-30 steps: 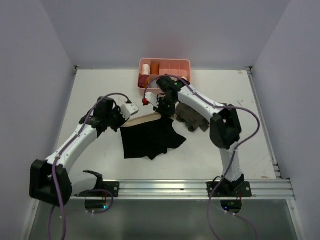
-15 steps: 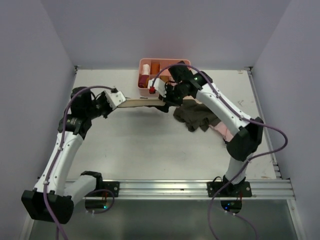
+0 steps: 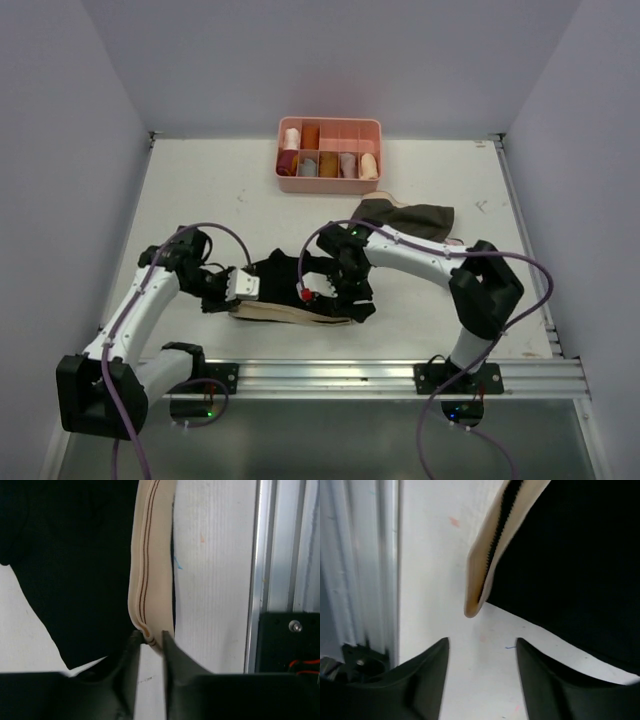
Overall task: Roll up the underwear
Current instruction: Flatten the underwear
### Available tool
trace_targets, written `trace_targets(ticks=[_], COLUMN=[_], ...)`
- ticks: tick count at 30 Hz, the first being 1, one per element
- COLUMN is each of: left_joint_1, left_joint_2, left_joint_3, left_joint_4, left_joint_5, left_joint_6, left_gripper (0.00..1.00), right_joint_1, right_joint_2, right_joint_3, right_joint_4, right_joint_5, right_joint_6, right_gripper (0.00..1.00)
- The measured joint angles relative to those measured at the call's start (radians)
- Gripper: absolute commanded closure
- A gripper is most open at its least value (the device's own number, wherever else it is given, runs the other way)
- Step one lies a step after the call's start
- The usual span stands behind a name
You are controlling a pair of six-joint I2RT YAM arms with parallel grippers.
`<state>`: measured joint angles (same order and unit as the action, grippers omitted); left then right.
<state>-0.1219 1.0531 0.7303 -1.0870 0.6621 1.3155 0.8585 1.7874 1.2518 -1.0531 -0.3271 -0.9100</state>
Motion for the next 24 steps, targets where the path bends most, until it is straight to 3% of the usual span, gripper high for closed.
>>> trace_targets(ticks=[2,3,4,6,7,10,13,20,24], left_joint_1=[0.0,0.0,0.0,0.0,0.0,0.0,0.0,0.002,0.002], left_joint_2=[0.002,0.003,0.005,0.009,0.012,0.028,0.082,0.365,0.454], left_joint_3=[0.018,0.031,0.046,0.074,0.085,0.106,0.106,0.105,0.105], left_joint_4=[-0.07,-0.096,-0.117,-0.14,-0.138,-0.078,0.064,0.384,0.445], left_joint_5=[0.004,0.004,0.003,0.004,0.004,0.007,-0.008,-0.122,-0.195], left_joint_6=[0.053,0.071,0.089,0.097,0.091,0.02,-0.116,-0.374,-0.411], left_gripper=[0.55,0.44,0.44,0.44,0.45,0.53,0.66,0.75,0.84], right_joint_1=[0.016,0.018,0.018,0.002,-0.01,-0.064,-0.101,-0.101,-0.1], right_joint_2=[-0.049,-0.077,-0.096,-0.126,-0.13,-0.102,-0.016,0.215,0.321], right_joint_3=[0.01,0.027,0.047,0.102,0.125,0.189,0.235,0.247,0.291], right_joint_4=[-0.042,-0.069,-0.086,-0.1,-0.094,-0.043,0.028,0.133,0.124], right_joint_5=[-0.036,-0.056,-0.069,-0.098,-0.111,-0.126,-0.128,-0.065,-0.004], right_joint_6=[-0.018,-0.02,-0.019,-0.002,0.023,0.129,0.248,0.456,0.507], right_gripper=[0.32,0.32,0.35,0.45,0.59,0.8,0.89,0.92,0.92])
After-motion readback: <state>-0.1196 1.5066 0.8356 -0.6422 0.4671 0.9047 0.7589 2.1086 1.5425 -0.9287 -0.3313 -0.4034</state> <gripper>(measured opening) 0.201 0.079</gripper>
